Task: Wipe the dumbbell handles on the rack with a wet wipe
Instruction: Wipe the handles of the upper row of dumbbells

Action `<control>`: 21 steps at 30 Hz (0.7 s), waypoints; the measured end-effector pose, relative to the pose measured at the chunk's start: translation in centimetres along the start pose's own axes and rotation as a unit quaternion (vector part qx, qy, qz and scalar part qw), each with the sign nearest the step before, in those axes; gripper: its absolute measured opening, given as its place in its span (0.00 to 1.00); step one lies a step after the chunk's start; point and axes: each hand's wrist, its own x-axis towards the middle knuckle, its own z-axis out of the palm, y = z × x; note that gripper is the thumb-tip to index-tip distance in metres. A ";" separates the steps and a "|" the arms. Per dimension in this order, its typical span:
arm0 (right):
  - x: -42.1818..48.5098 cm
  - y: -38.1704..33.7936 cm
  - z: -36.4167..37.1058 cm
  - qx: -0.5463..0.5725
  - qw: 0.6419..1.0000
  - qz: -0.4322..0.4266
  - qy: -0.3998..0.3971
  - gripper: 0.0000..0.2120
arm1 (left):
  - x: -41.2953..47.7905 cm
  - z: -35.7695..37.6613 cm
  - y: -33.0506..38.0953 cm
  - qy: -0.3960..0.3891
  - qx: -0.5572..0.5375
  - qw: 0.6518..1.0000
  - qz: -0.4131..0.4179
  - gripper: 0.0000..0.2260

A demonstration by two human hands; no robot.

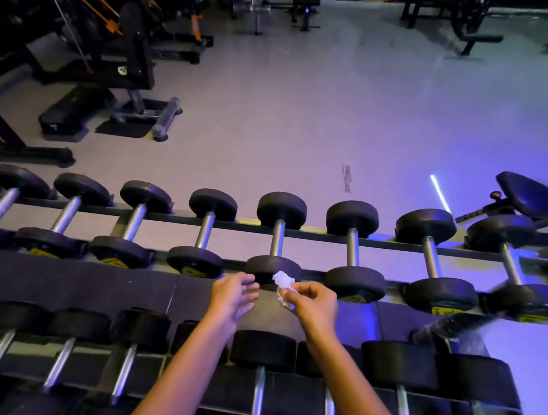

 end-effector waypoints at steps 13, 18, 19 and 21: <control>8.4 -1.6 2.9 -0.121 0.990 -0.036 0.058 0.05 | 8.8 2.3 2.7 0.022 0.020 0.992 -0.125 0.13; 12.4 -1.6 4.2 -0.172 0.983 -0.045 0.049 0.04 | 12.2 4.4 3.3 0.045 0.004 0.986 -0.163 0.10; 13.0 -1.6 4.5 -0.179 0.982 -0.046 0.042 0.04 | 12.5 4.8 3.4 0.051 -0.003 0.985 -0.167 0.10; 14.1 -1.4 5.2 -0.197 0.979 -0.046 0.022 0.05 | 13.7 5.5 3.2 0.067 -0.003 0.983 -0.169 0.11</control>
